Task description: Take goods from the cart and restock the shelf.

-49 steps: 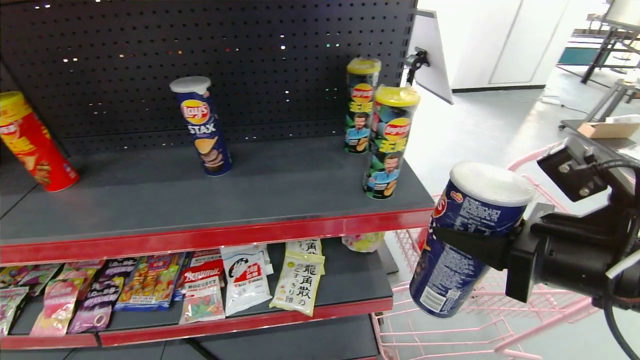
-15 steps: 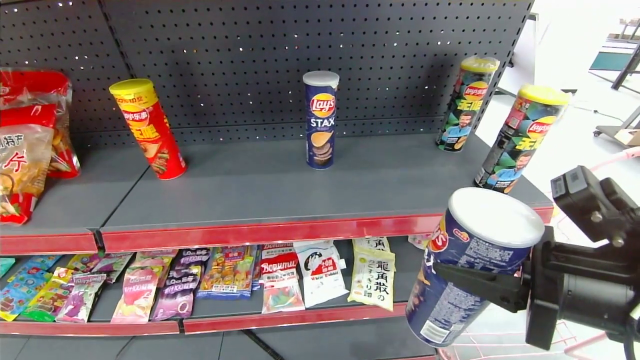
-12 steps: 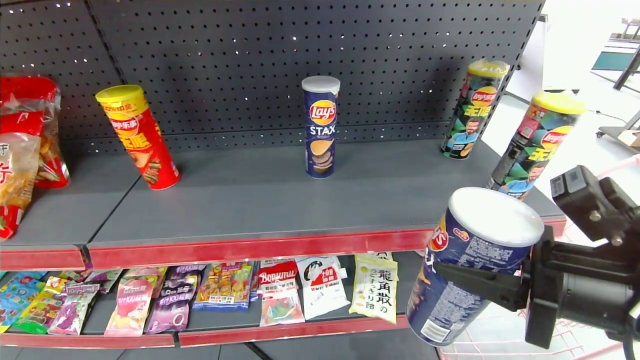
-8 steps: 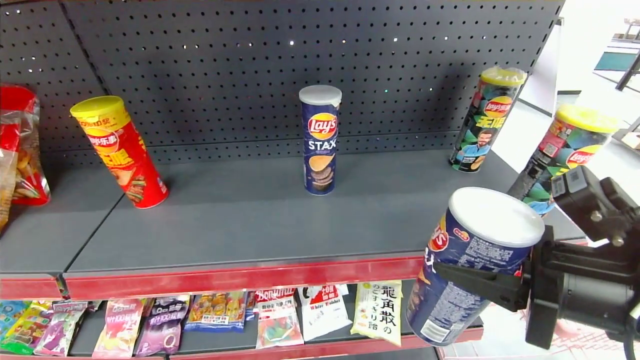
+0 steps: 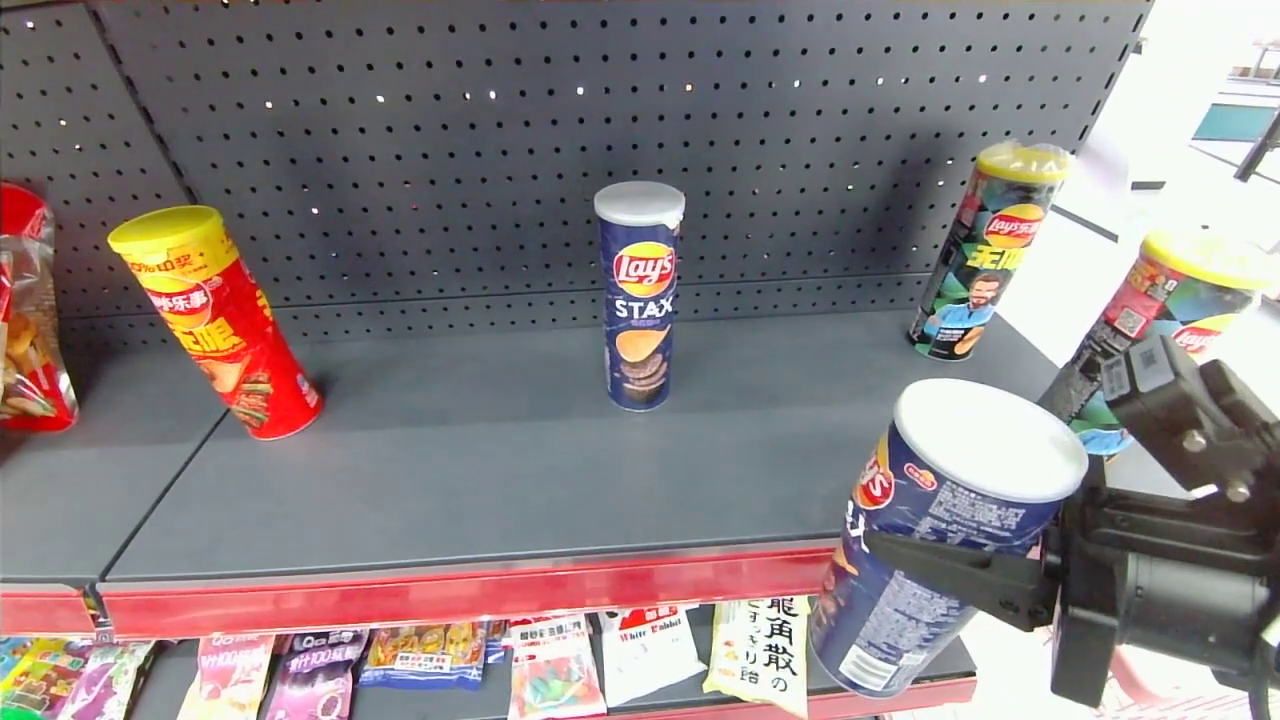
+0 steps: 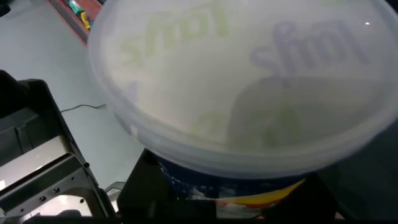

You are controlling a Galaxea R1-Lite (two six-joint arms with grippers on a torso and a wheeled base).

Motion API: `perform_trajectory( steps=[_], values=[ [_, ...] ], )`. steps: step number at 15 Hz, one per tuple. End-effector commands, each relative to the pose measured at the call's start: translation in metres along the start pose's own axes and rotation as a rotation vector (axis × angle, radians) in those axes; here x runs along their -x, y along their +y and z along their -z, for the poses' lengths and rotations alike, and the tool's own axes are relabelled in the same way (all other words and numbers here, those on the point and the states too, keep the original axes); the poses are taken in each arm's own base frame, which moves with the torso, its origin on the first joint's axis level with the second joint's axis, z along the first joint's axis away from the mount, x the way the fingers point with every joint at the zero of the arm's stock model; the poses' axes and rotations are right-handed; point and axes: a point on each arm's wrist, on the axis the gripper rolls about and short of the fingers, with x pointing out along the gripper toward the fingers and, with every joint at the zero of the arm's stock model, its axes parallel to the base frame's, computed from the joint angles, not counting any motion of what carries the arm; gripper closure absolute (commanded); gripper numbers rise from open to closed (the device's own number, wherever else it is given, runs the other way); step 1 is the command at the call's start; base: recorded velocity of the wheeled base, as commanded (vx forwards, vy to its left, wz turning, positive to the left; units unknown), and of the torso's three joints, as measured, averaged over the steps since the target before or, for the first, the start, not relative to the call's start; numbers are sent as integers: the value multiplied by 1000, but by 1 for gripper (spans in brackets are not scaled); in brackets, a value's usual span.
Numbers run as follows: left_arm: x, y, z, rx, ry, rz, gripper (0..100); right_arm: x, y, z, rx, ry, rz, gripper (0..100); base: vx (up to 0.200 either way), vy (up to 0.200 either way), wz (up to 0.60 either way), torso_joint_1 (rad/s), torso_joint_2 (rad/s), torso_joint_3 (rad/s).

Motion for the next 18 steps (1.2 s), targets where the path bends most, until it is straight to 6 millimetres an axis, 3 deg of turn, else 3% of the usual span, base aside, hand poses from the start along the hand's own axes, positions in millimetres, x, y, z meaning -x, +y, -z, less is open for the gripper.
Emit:
perform_trajectory(
  steps=[1, 3, 4, 5, 6, 7, 8, 9, 10, 11, 12, 13, 15, 18],
  values=[
    [-1, 0, 0, -2, 11, 3, 0, 6, 2, -3, 5, -23, -1, 100, 0, 0, 0, 0, 0, 0],
    [-1, -2, -1, -28, 8, 83, 0, 10, 7, -8, 15, -57, -44, 100, 0, 0, 0, 0, 0, 0],
    [2, -3, -17, -29, -31, 133, 0, 13, 9, -12, 21, -75, -74, 100, 0, 0, 0, 0, 0, 0],
    [-4, -3, -81, -14, -32, 180, 0, 13, 9, -13, 22, -79, -89, 100, 0, 0, 0, 0, 0, 0],
    [-16, -4, -115, 20, -12, 181, 0, 11, 9, -13, 22, -76, -91, 100, 0, 0, 0, 0, 0, 0],
    [-43, -5, -154, 33, 25, 192, 0, 9, 8, -14, 21, -74, -87, 100, 0, 0, 0, 0, 0, 0],
    [-72, -8, -166, 10, 96, 211, 0, 7, 7, -19, 23, -86, -81, 100, 0, 0, 0, 0, 0, 0],
    [-95, -13, -172, 2, 128, 307, 0, 8, 6, -24, 25, -104, -75, 100, 0, 0, 0, 0, 0, 0],
    [-104, -17, -175, 3, 131, 380, 0, 8, 6, -26, 26, -108, -74, 100, 0, 0, 0, 0, 0, 0],
    [-127, -28, -180, 3, 143, 546, 0, 9, 4, -29, 26, -119, -62, 100, 0, 0, 0, 0, 0, 0],
    [-164, -46, -178, -32, 185, 656, 0, 10, 2, -30, 26, -124, -51, 100, 0, 0, 0, 0, 0, 0],
    [-188, -58, -175, -50, 208, 698, 0, 11, 1, -32, 27, -132, -44, 100, 0, 0, 0, 0, 0, 0],
    [-223, -83, -173, -65, 201, 855, 0, 13, -2, -34, 26, -141, -27, 100, 0, 0, 0, 0, 0, 0],
    [-268, -104, -164, -143, 200, 966, 0, 14, -4, -36, 27, -149, -11, 100, 0, 0, 0, 0, 0, 0]
  ],
)
